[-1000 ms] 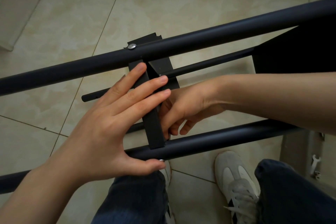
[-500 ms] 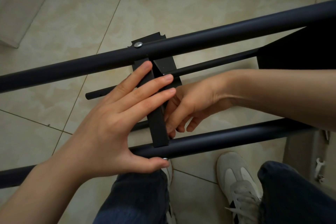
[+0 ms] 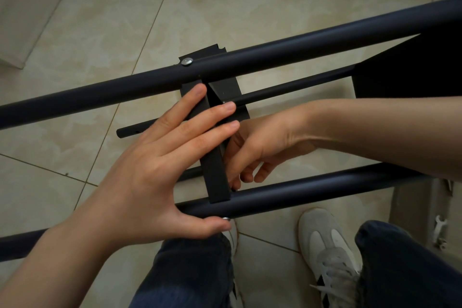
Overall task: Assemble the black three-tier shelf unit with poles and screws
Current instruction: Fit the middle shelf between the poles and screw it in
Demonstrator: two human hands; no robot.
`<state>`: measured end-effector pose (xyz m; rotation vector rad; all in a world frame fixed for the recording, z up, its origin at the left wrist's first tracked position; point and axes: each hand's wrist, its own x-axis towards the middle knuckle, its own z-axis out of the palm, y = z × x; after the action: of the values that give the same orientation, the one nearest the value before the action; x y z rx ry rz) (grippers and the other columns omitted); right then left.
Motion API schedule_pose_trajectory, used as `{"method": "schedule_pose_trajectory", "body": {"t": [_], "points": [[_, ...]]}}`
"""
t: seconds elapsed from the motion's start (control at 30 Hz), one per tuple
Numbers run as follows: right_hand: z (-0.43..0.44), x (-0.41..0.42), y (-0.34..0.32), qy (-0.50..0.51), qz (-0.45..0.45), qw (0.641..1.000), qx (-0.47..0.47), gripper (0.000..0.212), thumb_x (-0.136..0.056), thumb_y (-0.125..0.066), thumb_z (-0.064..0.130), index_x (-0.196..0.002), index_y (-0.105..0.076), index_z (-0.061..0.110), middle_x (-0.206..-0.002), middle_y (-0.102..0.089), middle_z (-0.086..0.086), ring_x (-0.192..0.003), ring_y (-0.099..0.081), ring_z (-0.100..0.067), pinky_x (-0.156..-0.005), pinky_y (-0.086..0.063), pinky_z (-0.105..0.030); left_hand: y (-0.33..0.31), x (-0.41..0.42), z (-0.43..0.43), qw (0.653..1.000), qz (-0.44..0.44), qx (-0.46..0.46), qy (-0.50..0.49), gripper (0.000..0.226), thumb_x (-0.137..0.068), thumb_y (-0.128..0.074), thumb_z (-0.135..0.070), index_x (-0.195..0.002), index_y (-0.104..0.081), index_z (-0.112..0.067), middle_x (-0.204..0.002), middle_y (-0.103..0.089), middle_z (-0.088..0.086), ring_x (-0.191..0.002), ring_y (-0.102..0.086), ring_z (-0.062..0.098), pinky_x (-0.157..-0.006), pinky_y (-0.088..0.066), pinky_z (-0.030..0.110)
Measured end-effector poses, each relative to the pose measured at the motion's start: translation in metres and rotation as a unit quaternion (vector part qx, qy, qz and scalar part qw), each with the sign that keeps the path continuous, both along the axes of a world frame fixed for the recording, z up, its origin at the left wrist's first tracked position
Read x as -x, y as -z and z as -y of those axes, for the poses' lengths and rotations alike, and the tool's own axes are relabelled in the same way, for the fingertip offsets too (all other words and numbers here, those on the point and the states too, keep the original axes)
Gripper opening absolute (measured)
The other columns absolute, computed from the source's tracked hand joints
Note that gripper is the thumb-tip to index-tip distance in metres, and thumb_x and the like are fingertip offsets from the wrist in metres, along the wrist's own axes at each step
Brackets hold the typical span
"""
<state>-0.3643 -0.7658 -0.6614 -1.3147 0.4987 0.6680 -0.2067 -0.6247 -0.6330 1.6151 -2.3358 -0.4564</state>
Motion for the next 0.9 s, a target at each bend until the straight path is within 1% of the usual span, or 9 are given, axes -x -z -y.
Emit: {"method": "schedule_pose_trajectory", "body": {"t": [0.07, 0.13, 0.27, 0.33, 0.43, 0.57, 0.67, 0.77, 0.9], "points": [[-0.0035, -0.0016, 0.0028, 0.01, 0.004, 1.0, 0.008, 0.013, -0.092, -0.064, 0.014, -0.103, -0.068, 0.007, -0.085, -0.065, -0.002, -0.07, -0.053, -0.009, -0.078, -0.044, -0.028, 0.0001, 0.0, -0.0003, 1.0, -0.001, 0.0, 0.0, 0.097, -0.075, -0.07, -0.069, -0.15, -0.04, -0.015, -0.163, -0.032, -0.001, -0.157, -0.012, 0.027, -0.126, -0.016, 0.033], [-0.0034, -0.002, 0.0025, 0.017, 0.005, 1.0, 0.006, 0.016, -0.092, -0.064, 0.013, -0.106, -0.068, 0.006, -0.085, -0.065, -0.003, -0.071, -0.053, -0.01, -0.077, -0.045, -0.027, 0.0002, -0.0002, 0.0, 1.0, 0.0, 0.0, 0.002, 0.097, -0.076, -0.07, -0.069, -0.15, -0.04, -0.015, -0.163, -0.032, -0.001, -0.157, -0.012, 0.027, -0.126, -0.016, 0.033], [0.0033, 0.0012, -0.0022, 0.0, -0.001, 1.0, -0.007, 0.005, -0.089, -0.067, 0.017, -0.092, -0.069, 0.013, -0.085, -0.066, -0.002, -0.076, -0.054, -0.012, -0.076, -0.044, -0.027, -0.0002, -0.0004, 0.0, 1.0, 0.006, 0.0, 0.002, 0.098, -0.075, -0.07, -0.069, -0.151, -0.04, -0.015, -0.164, -0.032, -0.001, -0.157, -0.011, 0.026, -0.127, -0.016, 0.034], [0.002, 0.0013, -0.0014, -0.002, 0.0, 1.0, -0.001, 0.003, -0.089, -0.067, 0.017, -0.089, -0.069, 0.015, -0.084, -0.065, -0.001, -0.078, -0.054, -0.012, -0.077, -0.044, -0.028, -0.0005, 0.0001, 0.0002, 1.0, 0.005, 0.0, 0.0, 0.097, -0.075, -0.07, -0.069, -0.15, -0.041, -0.015, -0.163, -0.032, -0.001, -0.157, -0.012, 0.026, -0.126, -0.015, 0.033], [-0.0037, -0.0017, 0.0019, 0.01, -0.001, 1.0, 0.0, 0.007, -0.092, -0.064, 0.015, -0.096, -0.069, 0.012, -0.082, -0.065, 0.0, -0.075, -0.054, -0.011, -0.076, -0.046, -0.027, -0.0005, 0.0002, 0.0004, 1.0, 0.004, -0.001, 0.0, 0.097, -0.075, -0.07, -0.069, -0.15, -0.041, -0.014, -0.163, -0.032, -0.001, -0.157, -0.012, 0.026, -0.126, -0.015, 0.032], [0.0, -0.0014, -0.0006, 0.009, 0.003, 1.0, 0.0, 0.015, -0.091, -0.065, 0.014, -0.104, -0.068, 0.008, -0.087, -0.066, -0.003, -0.078, -0.054, -0.013, -0.076, -0.044, -0.027, 0.0001, -0.0003, 0.0004, 1.0, 0.0, 0.0, 0.001, 0.097, -0.075, -0.071, -0.069, -0.15, -0.041, -0.015, -0.163, -0.032, -0.001, -0.157, -0.012, 0.027, -0.126, -0.016, 0.033], [0.0027, 0.0005, -0.0016, 0.004, 0.0, 1.0, -0.009, 0.011, -0.09, -0.066, 0.014, -0.1, -0.068, 0.01, -0.089, -0.065, -0.004, -0.076, -0.053, -0.012, -0.074, -0.043, -0.027, 0.0001, -0.0005, -0.0001, 1.0, 0.001, 0.002, 0.003, 0.098, -0.075, -0.07, -0.069, -0.151, -0.04, -0.015, -0.163, -0.032, -0.001, -0.157, -0.012, 0.027, -0.126, -0.017, 0.033], [-0.001, -0.0011, 0.0003, 0.004, -0.004, 1.0, -0.013, 0.005, -0.091, -0.064, 0.015, -0.093, -0.068, 0.012, -0.081, -0.064, -0.001, -0.071, -0.052, -0.01, -0.072, -0.042, -0.025, -0.0002, -0.0006, -0.0001, 1.0, -0.001, 0.002, 0.002, 0.097, -0.075, -0.071, -0.069, -0.15, -0.041, -0.015, -0.163, -0.033, -0.001, -0.157, -0.012, 0.027, -0.126, -0.016, 0.033], [-0.0027, -0.0028, 0.0017, 0.006, -0.005, 1.0, -0.004, 0.011, -0.092, -0.063, 0.014, -0.101, -0.068, 0.009, -0.078, -0.064, 0.001, -0.068, -0.051, -0.009, -0.07, -0.041, -0.024, 0.0001, -0.0007, 0.0004, 1.0, 0.0, 0.001, 0.001, 0.098, -0.075, -0.072, -0.068, -0.15, -0.041, -0.014, -0.163, -0.033, 0.0, -0.157, -0.012, 0.027, -0.126, -0.017, 0.034]]}}
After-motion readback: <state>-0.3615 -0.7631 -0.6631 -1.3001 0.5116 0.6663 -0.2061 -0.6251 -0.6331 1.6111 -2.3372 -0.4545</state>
